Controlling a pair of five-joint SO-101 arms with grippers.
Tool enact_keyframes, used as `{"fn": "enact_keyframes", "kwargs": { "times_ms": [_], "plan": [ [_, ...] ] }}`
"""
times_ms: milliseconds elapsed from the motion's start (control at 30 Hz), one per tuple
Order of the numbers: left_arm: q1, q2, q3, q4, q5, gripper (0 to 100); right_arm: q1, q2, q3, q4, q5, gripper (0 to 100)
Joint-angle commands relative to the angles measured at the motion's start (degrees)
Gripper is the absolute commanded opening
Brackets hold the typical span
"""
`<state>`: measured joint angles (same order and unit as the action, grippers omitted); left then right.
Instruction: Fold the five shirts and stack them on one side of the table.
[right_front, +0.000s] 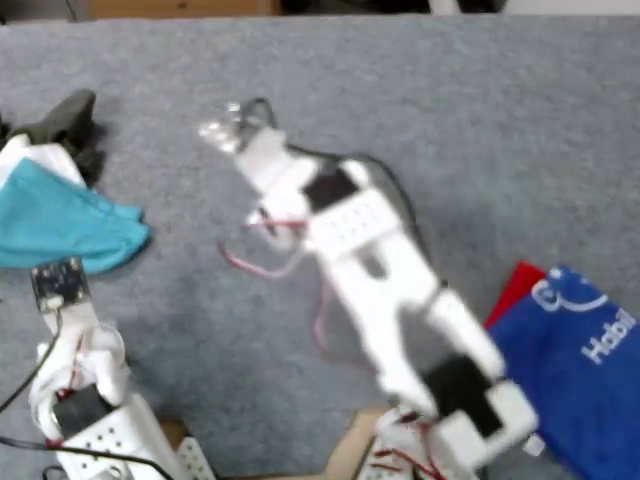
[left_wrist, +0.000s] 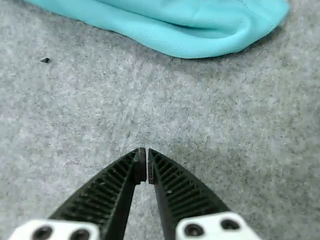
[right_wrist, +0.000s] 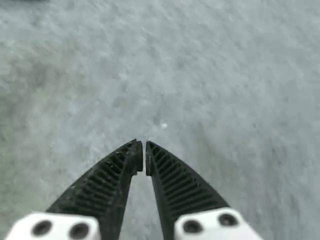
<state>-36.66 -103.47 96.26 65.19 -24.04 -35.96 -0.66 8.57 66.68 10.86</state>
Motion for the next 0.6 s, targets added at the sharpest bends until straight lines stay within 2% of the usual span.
{"fn": "enact_keyframes", "kwargs": {
  "times_ms": [0,133,567],
  "plan": [
    [-0.35,-0.31,0.70,0.18,-0.26,3,-5.32,9.98,-13.67,2.55,-0.62,13.1],
    [-0.35,-0.31,0.70,0.18,-0.26,3,-9.54,21.67,-27.65,5.27,-0.62,23.0],
    [-0.35,-0.31,0.70,0.18,-0.26,3,-20.00,60.62,-77.23,6.95,-0.18,23.1]
  ]
}}
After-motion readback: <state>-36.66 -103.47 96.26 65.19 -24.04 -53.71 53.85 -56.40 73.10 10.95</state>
